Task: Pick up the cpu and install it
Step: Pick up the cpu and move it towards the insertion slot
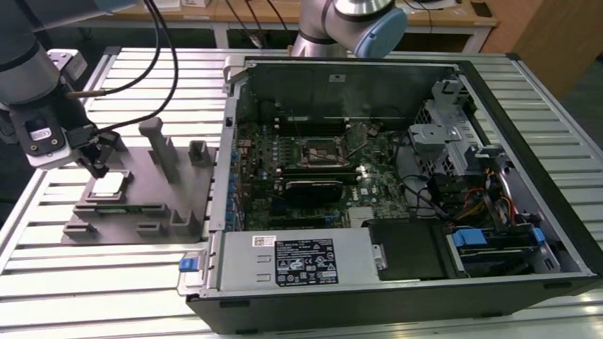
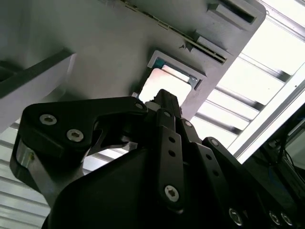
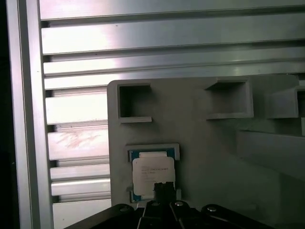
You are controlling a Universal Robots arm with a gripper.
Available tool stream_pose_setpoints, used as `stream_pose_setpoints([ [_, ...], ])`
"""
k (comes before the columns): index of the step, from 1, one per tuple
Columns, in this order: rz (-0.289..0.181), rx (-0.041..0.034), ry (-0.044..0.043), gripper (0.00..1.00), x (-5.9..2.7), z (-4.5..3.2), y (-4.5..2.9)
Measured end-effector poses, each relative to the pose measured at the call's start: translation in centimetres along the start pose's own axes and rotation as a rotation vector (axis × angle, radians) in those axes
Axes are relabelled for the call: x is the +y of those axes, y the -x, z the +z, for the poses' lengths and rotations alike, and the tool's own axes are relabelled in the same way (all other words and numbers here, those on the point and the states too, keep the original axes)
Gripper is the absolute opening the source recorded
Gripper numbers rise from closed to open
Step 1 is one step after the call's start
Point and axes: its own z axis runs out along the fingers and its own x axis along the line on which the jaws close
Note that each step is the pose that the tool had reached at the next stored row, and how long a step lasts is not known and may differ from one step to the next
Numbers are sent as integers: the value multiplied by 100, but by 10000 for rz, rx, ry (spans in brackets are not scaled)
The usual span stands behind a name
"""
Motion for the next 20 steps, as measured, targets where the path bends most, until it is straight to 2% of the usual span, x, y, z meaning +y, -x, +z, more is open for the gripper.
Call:
stream_pose_setpoints([
  [13, 8, 0, 1, 11, -8, 233, -43],
  [20, 8, 0, 4, 11, -10, 278, -51],
])
